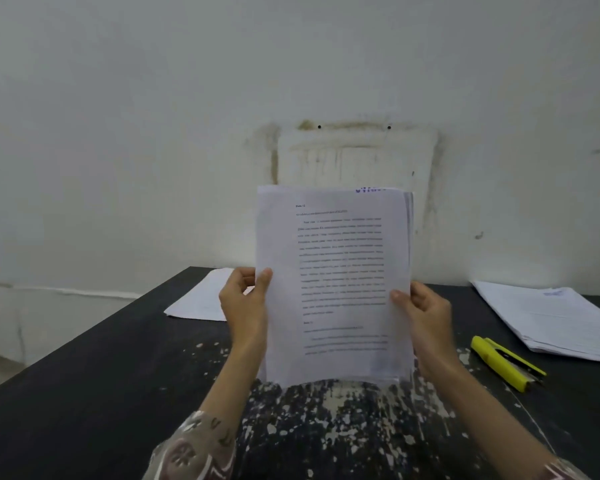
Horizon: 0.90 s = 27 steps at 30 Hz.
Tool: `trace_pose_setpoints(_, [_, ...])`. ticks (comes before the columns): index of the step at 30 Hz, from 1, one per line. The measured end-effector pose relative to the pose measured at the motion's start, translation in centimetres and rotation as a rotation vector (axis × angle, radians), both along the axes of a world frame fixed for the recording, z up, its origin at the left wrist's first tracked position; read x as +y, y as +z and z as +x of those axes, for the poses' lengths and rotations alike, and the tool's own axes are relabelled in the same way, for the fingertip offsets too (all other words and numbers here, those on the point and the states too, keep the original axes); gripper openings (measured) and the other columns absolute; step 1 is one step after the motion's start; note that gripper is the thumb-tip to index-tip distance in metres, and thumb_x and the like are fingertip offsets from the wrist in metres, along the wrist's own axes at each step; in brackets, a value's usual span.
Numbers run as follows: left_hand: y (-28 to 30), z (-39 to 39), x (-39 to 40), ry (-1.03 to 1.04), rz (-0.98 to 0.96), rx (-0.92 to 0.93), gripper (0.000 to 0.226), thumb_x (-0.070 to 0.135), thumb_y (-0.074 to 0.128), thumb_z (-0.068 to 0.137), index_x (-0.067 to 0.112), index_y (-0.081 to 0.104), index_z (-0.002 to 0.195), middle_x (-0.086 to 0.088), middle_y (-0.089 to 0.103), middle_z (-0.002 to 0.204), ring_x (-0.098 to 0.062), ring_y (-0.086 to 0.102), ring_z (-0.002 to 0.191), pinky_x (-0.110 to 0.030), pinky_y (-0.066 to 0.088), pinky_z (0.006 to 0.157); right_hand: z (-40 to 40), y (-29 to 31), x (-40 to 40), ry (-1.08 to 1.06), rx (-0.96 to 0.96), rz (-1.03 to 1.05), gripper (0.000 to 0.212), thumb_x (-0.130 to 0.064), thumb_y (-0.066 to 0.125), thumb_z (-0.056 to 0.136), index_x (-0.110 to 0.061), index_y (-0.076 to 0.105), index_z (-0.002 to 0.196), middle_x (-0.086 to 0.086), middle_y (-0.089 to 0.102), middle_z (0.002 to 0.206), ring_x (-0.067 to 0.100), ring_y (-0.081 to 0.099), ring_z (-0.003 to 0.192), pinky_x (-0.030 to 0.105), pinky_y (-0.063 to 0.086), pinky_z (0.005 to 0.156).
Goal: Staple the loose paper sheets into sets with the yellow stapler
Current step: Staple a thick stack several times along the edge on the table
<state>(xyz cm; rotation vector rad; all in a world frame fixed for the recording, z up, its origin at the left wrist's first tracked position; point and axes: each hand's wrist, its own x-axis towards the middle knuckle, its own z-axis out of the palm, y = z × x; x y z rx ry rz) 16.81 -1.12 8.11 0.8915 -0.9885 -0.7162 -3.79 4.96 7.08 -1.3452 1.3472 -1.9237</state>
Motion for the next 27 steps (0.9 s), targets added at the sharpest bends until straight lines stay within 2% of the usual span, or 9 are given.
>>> trace_pose_setpoints(3, [-0.4,-3.8,-0.2,0.031,-0.050,-0.029,0.017,0.017,0.059,0.088,0.002,0.055,0.080,-0.002,0.057,0.075,-0.015,0.052,0.068,-0.028,0.047,0.064,-2.3,0.2,0.5,-0.085,0.069,-0.043,0.016,-0.007,0.053,0.092,-0.014,0.062,0.082,-0.001,0.069,0.080,0.004,0.064,0.065,0.018,0.054,0.058])
trace_pose_setpoints(5, [-0.8,-5.9,-0.3,0.053,-0.083,-0.066,0.021,0.020,0.058,0.089,0.002,0.053,0.079,-0.001,0.054,0.071,-0.012,0.048,0.065,-0.026,0.044,0.062,-3.7,-0.2,0.6,-0.138,0.102,-0.051,0.013,-0.009,0.051,0.093,-0.007,0.060,0.084,0.014,0.067,0.085,0.023,0.064,0.074,0.039,0.054,0.066])
trace_pose_setpoints(7, [-1.3,-7.8,-0.2,0.046,-0.119,-0.098,0.025,0.022,0.055,0.091,0.006,0.049,0.074,-0.001,0.049,0.067,-0.007,0.041,0.059,-0.019,0.038,0.056,-5.0,-0.7,0.7,-0.176,0.105,-0.057,0.012,-0.010,0.049,0.094,-0.004,0.058,0.086,0.021,0.064,0.089,0.038,0.060,0.082,0.050,0.052,0.070])
trace_pose_setpoints(10, [-1.9,-9.8,-0.2,0.021,-0.166,-0.128,0.031,0.024,0.052,0.093,0.016,0.041,0.065,-0.001,0.040,0.061,-0.004,0.032,0.052,-0.015,0.030,0.048,-6.0,-1.4,0.9,-0.218,0.089,-0.072,0.014,-0.011,0.048,0.094,-0.018,0.057,0.085,0.013,0.065,0.091,0.031,0.062,0.086,0.047,0.052,0.072])
trace_pose_setpoints(15, [-2.8,-11.2,-0.7,-0.016,-0.198,-0.217,0.032,0.028,0.043,0.096,0.019,0.035,0.066,0.001,0.034,0.058,-0.007,0.030,0.050,-0.016,0.027,0.046,-6.9,-2.7,0.8,-0.230,0.091,-0.082,0.013,-0.013,0.046,0.095,-0.019,0.052,0.086,0.010,0.063,0.089,0.028,0.060,0.084,0.045,0.051,0.069])
trace_pose_setpoints(19, [-4.4,-11.1,-1.1,-0.101,-0.115,-0.384,0.021,0.034,0.030,0.098,0.030,0.035,0.078,0.000,0.051,0.067,-0.014,0.047,0.057,-0.028,0.040,0.050,-7.0,-3.6,0.3,-0.174,0.025,-0.044,0.014,-0.016,0.039,0.098,-0.022,0.052,0.096,-0.005,0.063,0.095,0.003,0.062,0.084,0.021,0.050,0.065])
trace_pose_setpoints(23, [-6.0,-10.9,-1.7,-0.280,-0.049,-0.465,0.016,0.038,0.030,0.096,0.028,0.039,0.087,0.000,0.055,0.078,-0.020,0.053,0.069,-0.043,0.053,0.062,-7.2,-4.6,0.0,-0.157,0.014,0.012,0.019,-0.016,0.035,0.099,-0.009,0.052,0.103,0.000,0.064,0.096,0.006,0.063,0.083,0.022,0.051,0.065])
trace_pose_setpoints(25, [-6.1,-10.9,-1.9,-0.312,-0.020,-0.432,0.017,0.032,0.032,0.097,0.025,0.041,0.084,0.001,0.053,0.077,-0.016,0.053,0.069,-0.029,0.052,0.059,-7.2,-4.8,-0.2,-0.163,0.040,0.028,0.020,-0.014,0.033,0.099,-0.007,0.052,0.101,-0.001,0.064,0.095,0.001,0.062,0.079,0.018,0.052,0.062])
trace_pose_setpoints(27, [-6.2,-10.9,-2.0,-0.282,-0.003,-0.402,0.023,0.029,0.032,0.098,0.019,0.039,0.078,0.001,0.048,0.072,-0.011,0.046,0.061,-0.013,0.040,0.047,-7.2,-4.9,-0.3,-0.185,0.076,0.028,0.021,-0.012,0.033,0.099,-0.008,0.053,0.098,0.000,0.064,0.092,-0.003,0.061,0.074,0.014,0.051,0.060])
